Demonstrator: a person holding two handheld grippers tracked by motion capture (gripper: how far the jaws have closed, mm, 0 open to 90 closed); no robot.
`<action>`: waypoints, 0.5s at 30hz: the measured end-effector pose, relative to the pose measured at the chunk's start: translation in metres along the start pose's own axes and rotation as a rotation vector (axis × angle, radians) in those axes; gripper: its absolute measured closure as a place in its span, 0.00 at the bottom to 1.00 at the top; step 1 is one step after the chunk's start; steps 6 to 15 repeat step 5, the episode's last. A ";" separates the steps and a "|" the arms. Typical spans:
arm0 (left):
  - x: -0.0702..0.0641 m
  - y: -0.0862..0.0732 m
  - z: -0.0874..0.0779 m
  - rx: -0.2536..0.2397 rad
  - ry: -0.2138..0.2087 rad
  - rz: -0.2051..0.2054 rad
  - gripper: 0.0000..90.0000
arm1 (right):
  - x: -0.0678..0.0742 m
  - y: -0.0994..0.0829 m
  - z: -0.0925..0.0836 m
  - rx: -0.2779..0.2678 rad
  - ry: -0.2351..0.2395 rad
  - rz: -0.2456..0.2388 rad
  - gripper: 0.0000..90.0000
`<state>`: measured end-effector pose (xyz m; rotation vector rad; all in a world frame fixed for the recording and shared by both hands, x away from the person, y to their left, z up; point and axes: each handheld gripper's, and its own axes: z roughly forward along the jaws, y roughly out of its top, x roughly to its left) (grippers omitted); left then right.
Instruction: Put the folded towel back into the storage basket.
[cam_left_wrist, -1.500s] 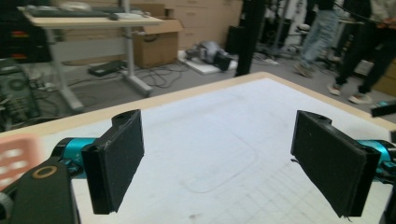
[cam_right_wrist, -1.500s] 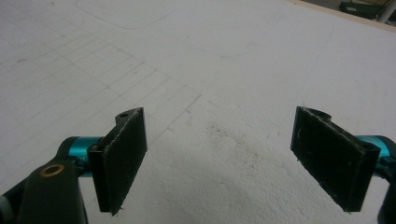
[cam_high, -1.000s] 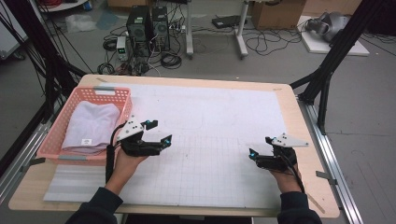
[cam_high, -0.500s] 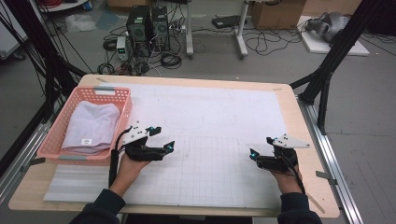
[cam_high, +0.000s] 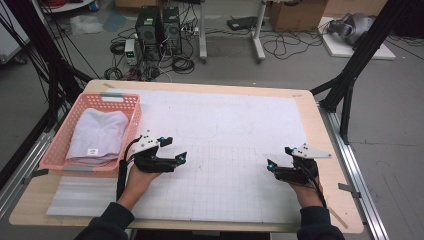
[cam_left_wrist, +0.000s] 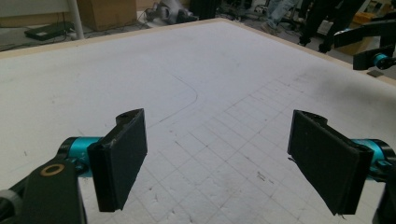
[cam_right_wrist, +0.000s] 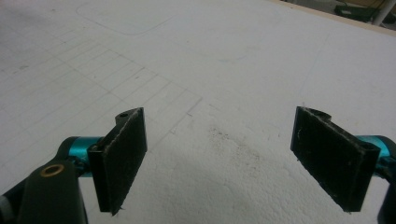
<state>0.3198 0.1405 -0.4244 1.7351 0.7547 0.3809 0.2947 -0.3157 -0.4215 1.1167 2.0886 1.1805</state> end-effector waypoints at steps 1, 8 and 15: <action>0.000 0.000 0.000 0.000 0.000 0.000 0.22 | 0.000 0.000 0.000 -0.001 -0.001 -0.001 0.19; 0.000 0.000 0.000 -0.001 0.002 0.001 0.22 | -0.001 0.000 -0.001 -0.004 0.000 0.000 0.19; 0.000 0.000 0.000 -0.001 0.002 0.001 0.22 | -0.001 0.000 -0.001 -0.004 0.000 0.000 0.19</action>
